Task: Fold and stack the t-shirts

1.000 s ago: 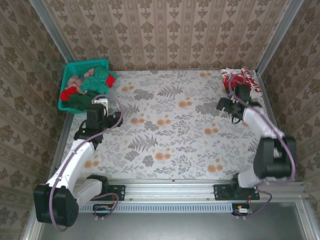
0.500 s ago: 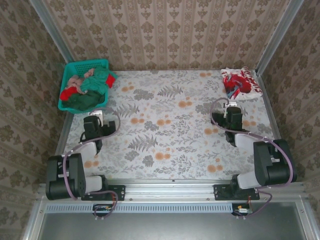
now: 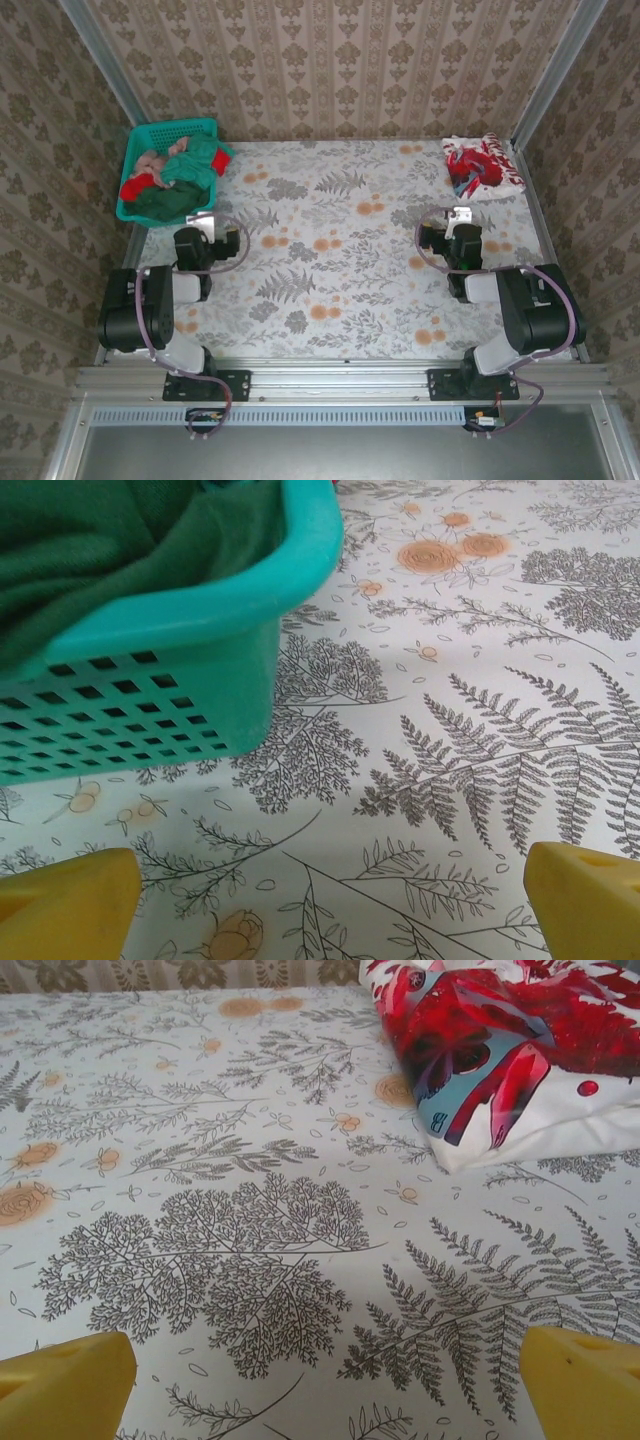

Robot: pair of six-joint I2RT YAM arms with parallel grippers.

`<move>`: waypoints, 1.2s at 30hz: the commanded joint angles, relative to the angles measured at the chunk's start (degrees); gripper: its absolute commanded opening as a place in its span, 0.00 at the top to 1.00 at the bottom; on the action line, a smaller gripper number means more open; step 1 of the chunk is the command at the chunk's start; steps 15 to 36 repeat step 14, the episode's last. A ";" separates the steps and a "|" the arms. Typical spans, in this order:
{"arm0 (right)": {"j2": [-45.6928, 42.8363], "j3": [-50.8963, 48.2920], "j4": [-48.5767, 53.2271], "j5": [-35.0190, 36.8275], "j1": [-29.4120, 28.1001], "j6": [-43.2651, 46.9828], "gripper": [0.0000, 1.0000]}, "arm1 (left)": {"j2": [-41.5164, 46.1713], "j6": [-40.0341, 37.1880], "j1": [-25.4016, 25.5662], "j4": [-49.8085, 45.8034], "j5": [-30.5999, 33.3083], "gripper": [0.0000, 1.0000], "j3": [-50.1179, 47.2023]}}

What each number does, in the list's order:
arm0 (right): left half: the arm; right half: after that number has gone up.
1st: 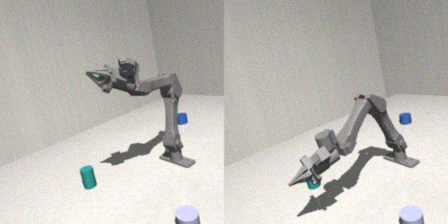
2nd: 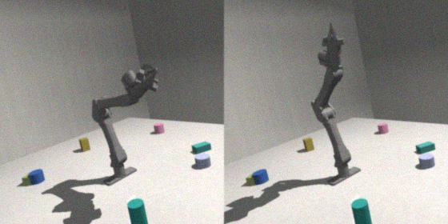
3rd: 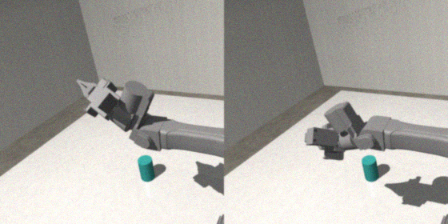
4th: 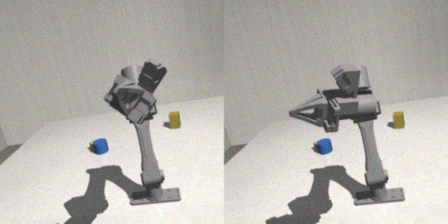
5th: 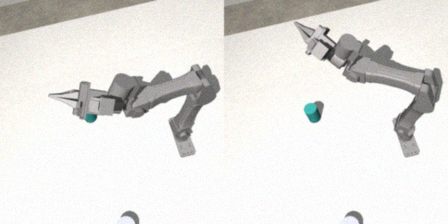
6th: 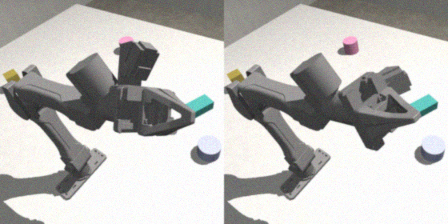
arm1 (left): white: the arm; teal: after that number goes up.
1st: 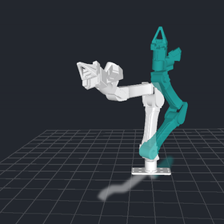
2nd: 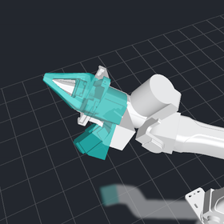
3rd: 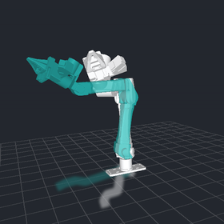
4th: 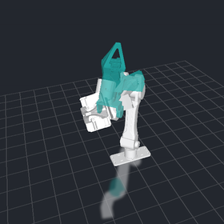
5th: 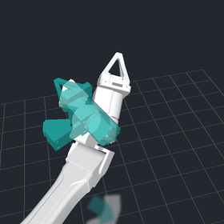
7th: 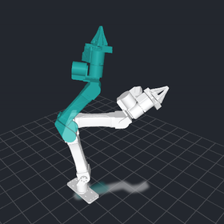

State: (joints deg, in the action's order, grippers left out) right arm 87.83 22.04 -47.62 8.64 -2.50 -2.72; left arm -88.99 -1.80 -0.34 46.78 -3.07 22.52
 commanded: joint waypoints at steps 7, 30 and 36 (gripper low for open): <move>0.03 1.02 -2.05 0.68 0.29 0.13 0.00 | 0.70 -1.45 0.18 2.61 0.35 0.00 0.68; -0.29 0.90 -2.04 -0.91 0.83 -0.01 0.00 | 0.71 -1.40 0.20 2.61 0.37 0.00 0.66; -0.29 0.90 -2.04 -0.91 0.83 -0.01 0.00 | 0.71 -1.40 0.20 2.61 0.37 0.00 0.66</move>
